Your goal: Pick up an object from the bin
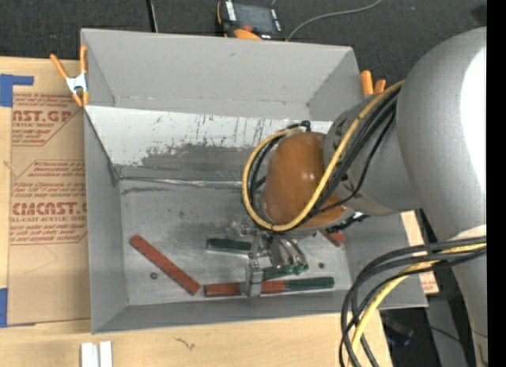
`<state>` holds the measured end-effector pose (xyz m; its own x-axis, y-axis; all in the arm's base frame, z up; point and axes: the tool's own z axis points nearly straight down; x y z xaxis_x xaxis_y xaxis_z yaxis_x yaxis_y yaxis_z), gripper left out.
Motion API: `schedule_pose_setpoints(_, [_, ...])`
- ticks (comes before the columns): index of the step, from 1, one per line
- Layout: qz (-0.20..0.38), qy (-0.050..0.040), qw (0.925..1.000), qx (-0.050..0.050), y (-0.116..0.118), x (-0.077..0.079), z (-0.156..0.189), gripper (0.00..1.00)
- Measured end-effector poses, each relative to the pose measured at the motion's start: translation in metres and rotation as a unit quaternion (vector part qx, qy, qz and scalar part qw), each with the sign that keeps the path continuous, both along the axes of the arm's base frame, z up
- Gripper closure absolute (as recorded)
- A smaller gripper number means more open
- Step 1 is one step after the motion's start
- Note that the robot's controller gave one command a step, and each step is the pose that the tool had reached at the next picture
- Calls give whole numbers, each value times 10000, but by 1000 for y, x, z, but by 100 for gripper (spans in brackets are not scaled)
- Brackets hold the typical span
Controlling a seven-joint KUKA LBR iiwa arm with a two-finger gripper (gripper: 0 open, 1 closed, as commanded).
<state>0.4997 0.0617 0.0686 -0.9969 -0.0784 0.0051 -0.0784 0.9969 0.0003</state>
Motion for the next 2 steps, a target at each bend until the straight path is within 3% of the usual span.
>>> schedule_pose_setpoints(1, [21, -5, 10000, 5, 2, 1, 5, 100])
schedule_pose_setpoints(2, [3048, -134, 9523, 1, 17, -10, 6, 100])
